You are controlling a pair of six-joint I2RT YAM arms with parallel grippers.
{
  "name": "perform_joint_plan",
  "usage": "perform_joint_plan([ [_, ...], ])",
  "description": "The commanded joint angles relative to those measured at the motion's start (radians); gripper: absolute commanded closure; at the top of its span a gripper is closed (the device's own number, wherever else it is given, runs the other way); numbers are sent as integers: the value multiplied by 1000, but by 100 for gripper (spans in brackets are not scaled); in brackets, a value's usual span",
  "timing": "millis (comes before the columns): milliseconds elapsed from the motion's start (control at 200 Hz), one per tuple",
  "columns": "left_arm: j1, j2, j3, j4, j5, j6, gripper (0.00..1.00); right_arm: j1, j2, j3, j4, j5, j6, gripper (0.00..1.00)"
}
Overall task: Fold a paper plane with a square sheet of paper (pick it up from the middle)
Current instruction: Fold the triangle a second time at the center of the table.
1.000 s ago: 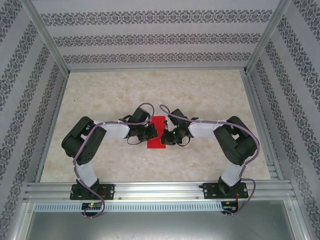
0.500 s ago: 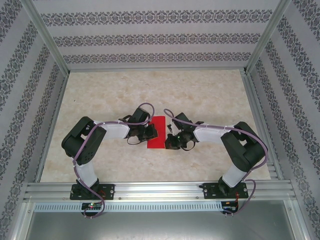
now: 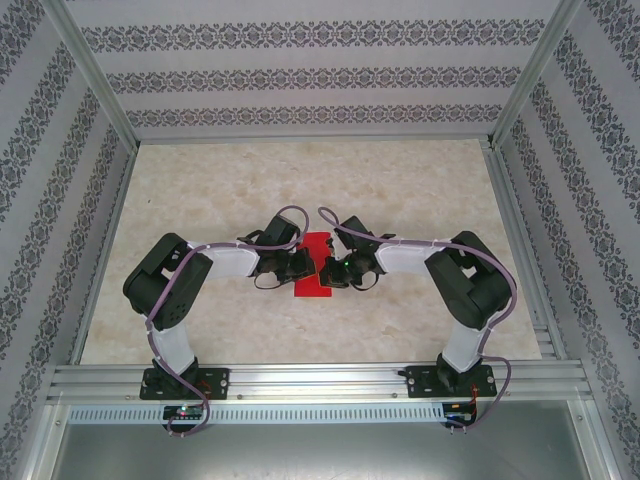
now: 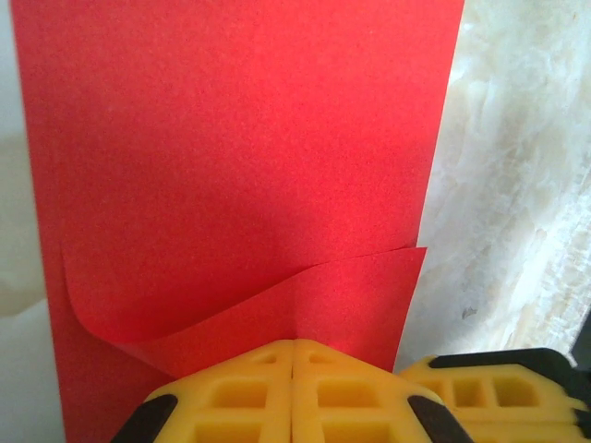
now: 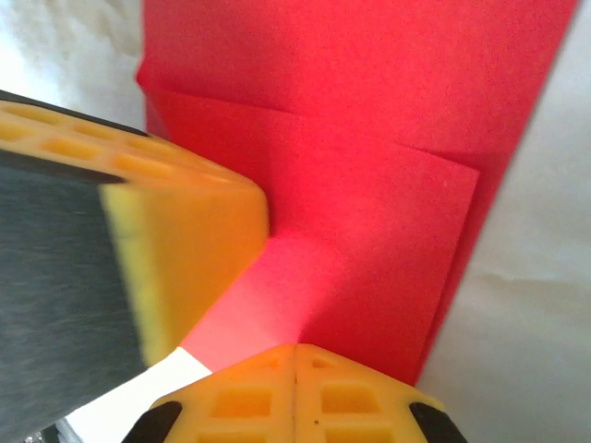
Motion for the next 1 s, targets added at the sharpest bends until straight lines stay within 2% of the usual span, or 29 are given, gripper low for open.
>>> perform_joint_plan([
  [0,6,37,-35,-101,-80,24,93,13,29,-15,-35,13,-25,100],
  [170,18,31,-18,-117,-88,70,90,8,54,-52,-109,63,-60,100],
  [410,87,61,24,-137,-84,186,86,3,117,-70,-189,143,-94,100],
  [749,211,71,52,-148,-79,250,86,-10,140,-92,-189,139,-121,100],
  [854,222,58,79,-160,-93,272,86,-9,134,-94,-184,135,-112,100],
  [999,218,16,102,-161,-59,288,86,-5,119,-92,-176,127,-98,100],
])
